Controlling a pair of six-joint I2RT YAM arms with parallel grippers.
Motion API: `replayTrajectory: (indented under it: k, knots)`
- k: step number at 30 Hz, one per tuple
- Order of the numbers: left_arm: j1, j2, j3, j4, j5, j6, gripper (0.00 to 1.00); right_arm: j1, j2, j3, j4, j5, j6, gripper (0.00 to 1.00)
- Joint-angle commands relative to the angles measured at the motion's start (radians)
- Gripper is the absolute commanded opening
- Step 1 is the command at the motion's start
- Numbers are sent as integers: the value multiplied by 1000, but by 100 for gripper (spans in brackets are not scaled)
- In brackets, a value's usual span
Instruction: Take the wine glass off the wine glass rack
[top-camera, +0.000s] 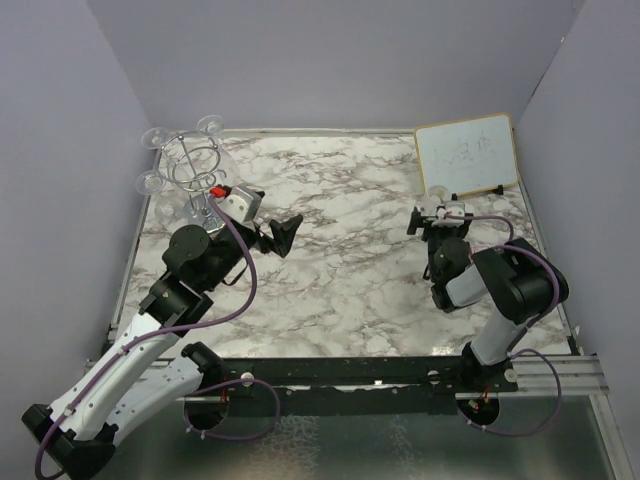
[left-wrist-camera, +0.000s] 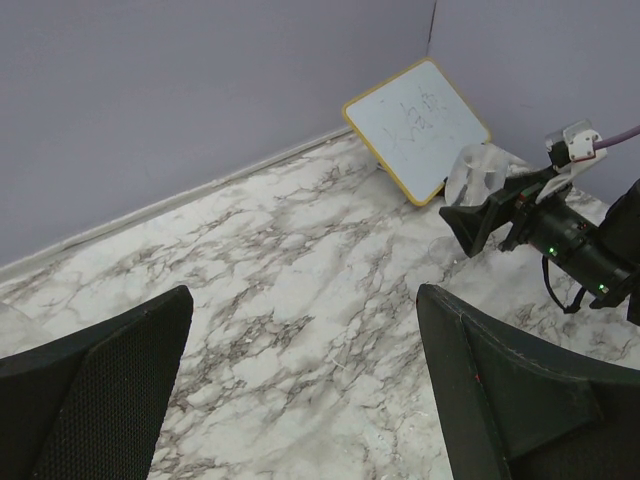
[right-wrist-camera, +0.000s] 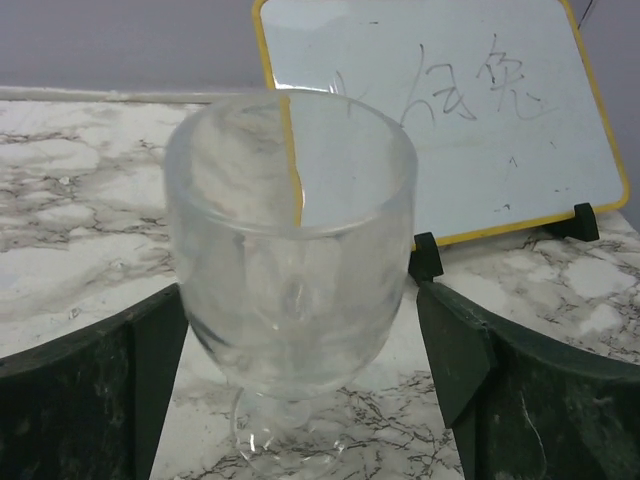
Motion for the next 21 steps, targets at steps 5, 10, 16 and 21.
replayTrajectory:
  k: [5,10,16,21]
  knots:
    - [6,-17,-13,34,0,-5,96,-6,-44,-42,306,-38,-16,99]
    - [6,-21,-15,35,-2,-6,96,-7,-143,-88,273,-55,-40,100]
    - [6,-16,-14,35,-1,-6,96,-6,-361,-87,32,22,-40,100]
    - [6,-8,-14,33,-8,-7,96,-7,-660,-31,-267,-11,0,100]
